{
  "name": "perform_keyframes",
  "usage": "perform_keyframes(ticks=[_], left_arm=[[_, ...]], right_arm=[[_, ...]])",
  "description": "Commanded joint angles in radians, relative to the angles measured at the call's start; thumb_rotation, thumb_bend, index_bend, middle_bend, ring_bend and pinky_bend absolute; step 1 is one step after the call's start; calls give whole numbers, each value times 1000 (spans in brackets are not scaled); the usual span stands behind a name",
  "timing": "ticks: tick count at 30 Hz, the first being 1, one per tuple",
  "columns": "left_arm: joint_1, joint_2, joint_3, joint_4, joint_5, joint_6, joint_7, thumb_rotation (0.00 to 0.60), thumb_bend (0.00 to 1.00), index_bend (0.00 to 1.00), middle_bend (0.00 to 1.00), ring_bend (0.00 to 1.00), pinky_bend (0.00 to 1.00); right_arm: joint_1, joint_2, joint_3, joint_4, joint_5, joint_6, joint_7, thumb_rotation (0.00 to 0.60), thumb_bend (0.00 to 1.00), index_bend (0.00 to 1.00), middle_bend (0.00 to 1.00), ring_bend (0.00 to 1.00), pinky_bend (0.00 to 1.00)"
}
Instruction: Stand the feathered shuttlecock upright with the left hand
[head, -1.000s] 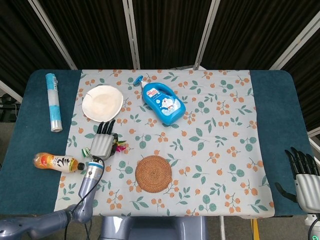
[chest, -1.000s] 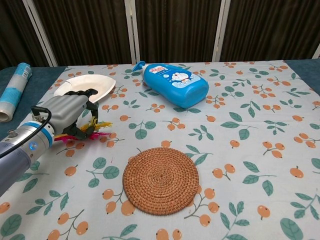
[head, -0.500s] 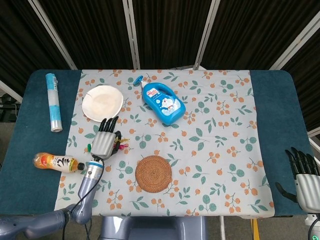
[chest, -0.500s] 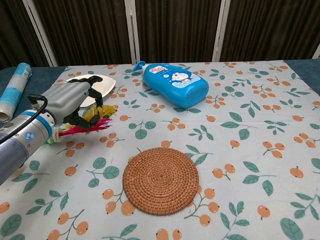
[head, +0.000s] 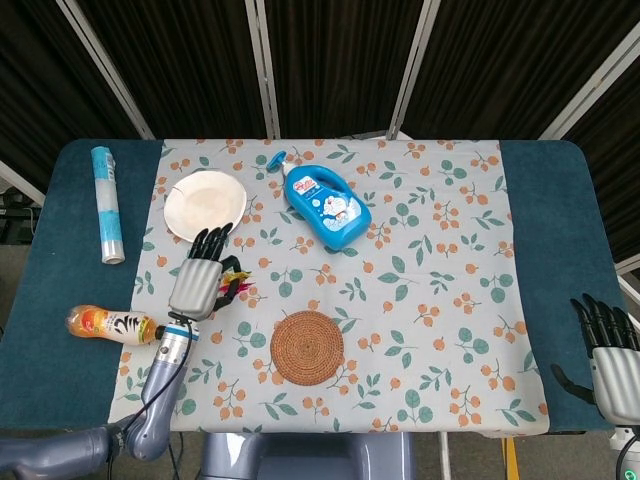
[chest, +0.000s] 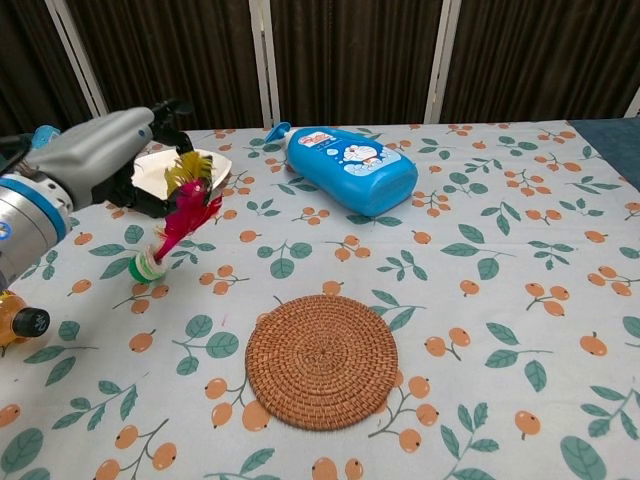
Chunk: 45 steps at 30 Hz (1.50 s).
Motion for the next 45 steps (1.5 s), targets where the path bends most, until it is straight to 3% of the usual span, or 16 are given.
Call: perform_keyframes(ticks=[1, 12, 36, 41, 45], left_arm=[[37, 70, 12, -81, 30, 43, -28, 600, 499, 593, 0, 0, 0], [95, 194, 58, -178, 107, 93, -110, 600, 500, 605, 0, 0, 0], [96, 148, 95, -109, 99, 65, -140, 600, 500, 592, 0, 0, 0], [109, 156, 110, -100, 110, 69, -167, 600, 492, 541, 0, 0, 0], [125, 176, 131, -107, 134, 78, -194, 600, 409, 464, 0, 0, 0]], right_arm=[[0, 0, 0, 0, 0, 0, 0, 600, 140, 55, 0, 0, 0], [4, -3, 2, 0, 1, -4, -7, 600, 139, 55, 0, 0, 0], [4, -1, 1, -1, 4, -8, -8, 600, 140, 56, 0, 0, 0], [4, -2, 1, -1, 4, -9, -10, 600, 140, 55, 0, 0, 0], [4, -3, 1, -1, 5, -8, -12, 600, 140, 56, 0, 0, 0]])
